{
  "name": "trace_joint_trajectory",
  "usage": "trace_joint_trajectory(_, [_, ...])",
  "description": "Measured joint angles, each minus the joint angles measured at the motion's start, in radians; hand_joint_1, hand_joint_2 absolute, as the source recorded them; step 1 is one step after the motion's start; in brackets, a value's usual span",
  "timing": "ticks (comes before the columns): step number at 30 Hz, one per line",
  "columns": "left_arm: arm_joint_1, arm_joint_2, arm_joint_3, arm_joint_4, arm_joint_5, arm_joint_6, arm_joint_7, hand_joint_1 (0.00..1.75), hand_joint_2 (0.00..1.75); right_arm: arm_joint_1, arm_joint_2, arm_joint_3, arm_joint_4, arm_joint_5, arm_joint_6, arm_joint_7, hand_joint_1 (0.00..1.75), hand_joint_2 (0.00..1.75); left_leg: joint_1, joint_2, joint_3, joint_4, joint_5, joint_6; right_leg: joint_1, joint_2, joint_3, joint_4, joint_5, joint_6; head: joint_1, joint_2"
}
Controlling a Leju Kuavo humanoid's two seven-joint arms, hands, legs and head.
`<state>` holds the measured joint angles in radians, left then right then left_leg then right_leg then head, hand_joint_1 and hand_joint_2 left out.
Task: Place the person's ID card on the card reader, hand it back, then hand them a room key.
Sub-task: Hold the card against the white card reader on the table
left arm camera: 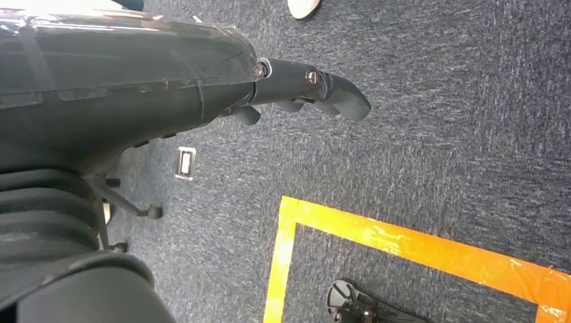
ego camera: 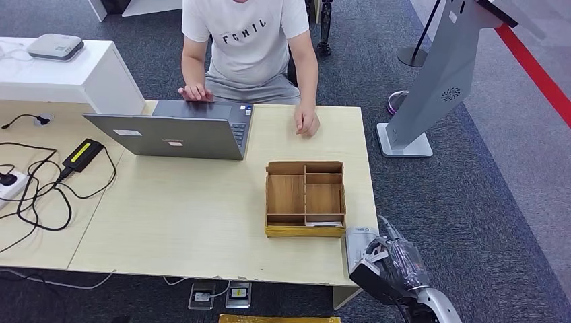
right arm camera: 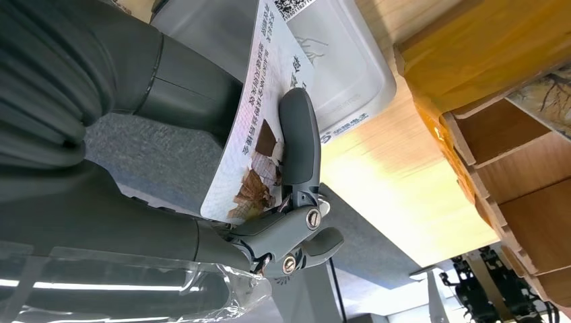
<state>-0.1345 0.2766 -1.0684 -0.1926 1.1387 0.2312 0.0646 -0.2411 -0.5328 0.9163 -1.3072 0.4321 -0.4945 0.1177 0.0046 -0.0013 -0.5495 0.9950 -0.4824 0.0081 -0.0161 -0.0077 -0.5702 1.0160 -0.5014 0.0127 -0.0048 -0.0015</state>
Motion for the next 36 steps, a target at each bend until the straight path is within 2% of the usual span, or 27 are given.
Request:
trace_joint_trajectory(11, [0.0,0.0,0.0,0.0,-0.006,0.0,-0.001,0.0,0.0,-0.002,-0.008,0.0,0.022,-0.05,-0.023,-0.023,1.75,1.75,0.0,0.0,0.0,0.0,0.0,0.0,0.0,0.0,0.0,0.0,0.0,0.0,0.0,0.0])
trace_joint_trajectory(21, [0.0,0.001,0.0,0.0,-0.017,-0.003,-0.01,0.0,0.0,-0.027,-0.017,-0.007,0.138,-0.119,-0.039,-0.078,1.75,1.75,0.0,0.0,0.001,0.0,0.0,0.0,0.0,0.0,0.001,0.0,0.0,0.0,0.0,0.0])
trace_joint_trajectory(29, [0.0,0.002,0.0,0.0,-0.019,-0.003,-0.014,0.0,0.0,-0.052,-0.016,-0.017,0.221,-0.137,-0.045,-0.109,1.75,1.75,0.0,0.0,0.003,0.0,0.0,0.0,0.0,0.0,0.003,0.0,0.0,0.0,0.0,0.0])
trace_joint_trajectory(36, [0.0,0.002,0.0,0.0,-0.02,-0.003,-0.015,0.0,0.0,-0.06,-0.018,-0.018,0.258,-0.114,-0.039,-0.101,1.75,1.75,0.0,0.0,0.001,0.0,0.0,0.0,0.0,0.0,0.002,0.0,0.0,0.0,0.0,0.0])
